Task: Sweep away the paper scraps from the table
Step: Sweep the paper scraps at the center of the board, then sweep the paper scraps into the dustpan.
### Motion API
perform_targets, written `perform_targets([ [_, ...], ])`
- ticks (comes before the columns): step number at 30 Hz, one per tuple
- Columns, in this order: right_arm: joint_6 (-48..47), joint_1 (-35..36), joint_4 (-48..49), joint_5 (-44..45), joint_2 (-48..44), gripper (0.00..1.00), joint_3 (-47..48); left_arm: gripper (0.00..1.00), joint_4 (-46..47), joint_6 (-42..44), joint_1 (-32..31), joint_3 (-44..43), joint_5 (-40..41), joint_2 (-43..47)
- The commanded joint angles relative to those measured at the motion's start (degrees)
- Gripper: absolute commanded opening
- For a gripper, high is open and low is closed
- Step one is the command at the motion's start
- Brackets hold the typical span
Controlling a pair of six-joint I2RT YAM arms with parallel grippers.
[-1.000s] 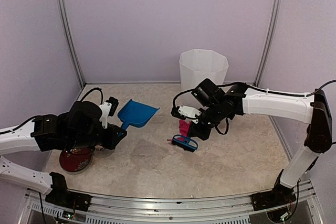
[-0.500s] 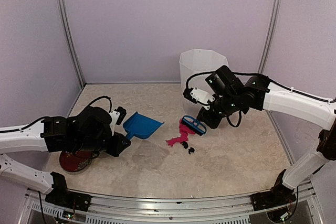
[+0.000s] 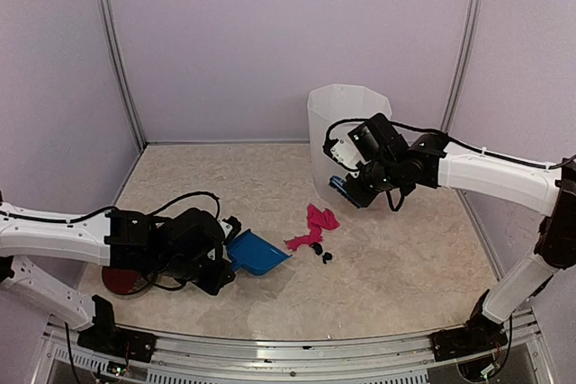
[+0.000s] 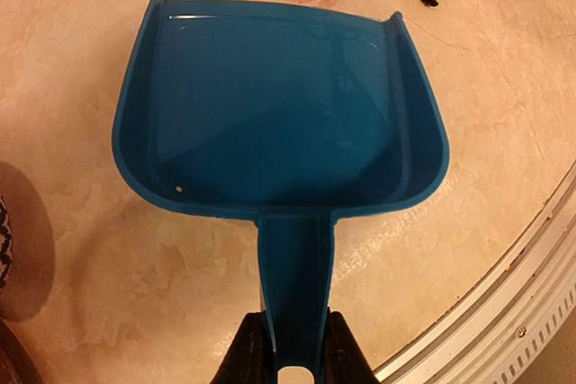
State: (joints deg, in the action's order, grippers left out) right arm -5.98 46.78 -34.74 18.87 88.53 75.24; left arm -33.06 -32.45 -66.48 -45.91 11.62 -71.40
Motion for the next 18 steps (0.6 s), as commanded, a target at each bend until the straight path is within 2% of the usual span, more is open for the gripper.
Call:
perform_targets([
  [1, -1.8, -0.5, 4.5, 2.2, 3.7, 0.00, -1.1, 0.00, -2.9, -3.7, -2.0, -0.6, -1.3, 1.6],
  [8, -4.7, -1.2, 6.5, 3.2, 7.9, 0.00, -1.2, 0.00, -0.4, -5.9, -2.9, 2.8, -6.7, 4.7],
  [18, -6.9, -1.5, 8.2, 1.5, 12.2, 0.00, -0.1, 0.00, 1.7, -1.7, -2.6, 0.7, -6.1, -4.6],
])
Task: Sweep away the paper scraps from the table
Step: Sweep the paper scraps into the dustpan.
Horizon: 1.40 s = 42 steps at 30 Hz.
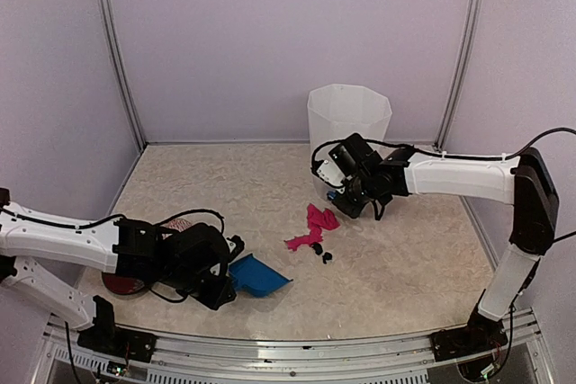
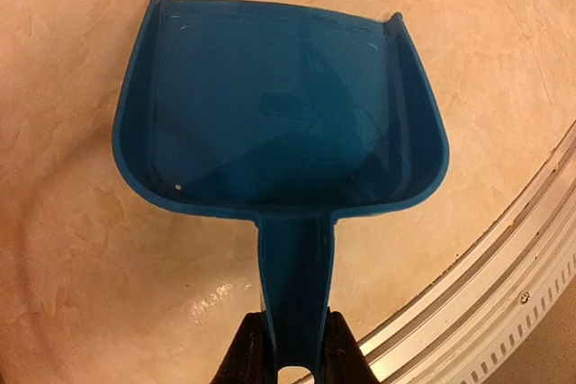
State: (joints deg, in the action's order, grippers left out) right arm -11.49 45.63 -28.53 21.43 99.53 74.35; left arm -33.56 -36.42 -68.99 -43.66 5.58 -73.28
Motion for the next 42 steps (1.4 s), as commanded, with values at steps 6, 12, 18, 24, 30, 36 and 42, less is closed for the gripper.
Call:
perform_targets([
  [6, -3.7, 1.4, 1.5, -2.8, 2.8, 0.00, -0.7, 0.00, 5.3, 5.8, 2.1, -3.3, -1.0, -6.5],
  [12, -3.4, 3.9, -0.3, -2.2, 4.0, 0.00, -2.1, 0.00, 7.3, 9.6, 2.8, -5.6, -1.8, -11.3],
  [18, -0.8, 6.2, -0.6, -5.9, 3.0, 0.00, -4.4, 0.00, 8.9, 12.5, 4.0, -7.9, -2.6, -15.9],
  [24, 4.8, 8.5, -2.6, -10.3, 1.7, 0.00, -3.8, 0.00, 11.1, 13.8, 5.5, -9.6, -4.0, -19.3],
  [30, 11.9, 10.4, -2.5, -14.6, 0.0, 0.00, -5.0, 0.00, 11.8, 14.4, 6.0, -11.4, -4.5, -22.3],
  [36, 18.0, 12.4, -2.2, -17.3, -1.3, 0.00, -6.4, 0.00, 13.1, 14.0, 6.3, -12.3, -5.5, -24.5],
  [42, 19.6, 13.8, -2.0, -19.4, -2.6, 0.00, -7.2, 0.00, 14.6, 13.7, 6.3, -12.1, -5.9, -25.6],
])
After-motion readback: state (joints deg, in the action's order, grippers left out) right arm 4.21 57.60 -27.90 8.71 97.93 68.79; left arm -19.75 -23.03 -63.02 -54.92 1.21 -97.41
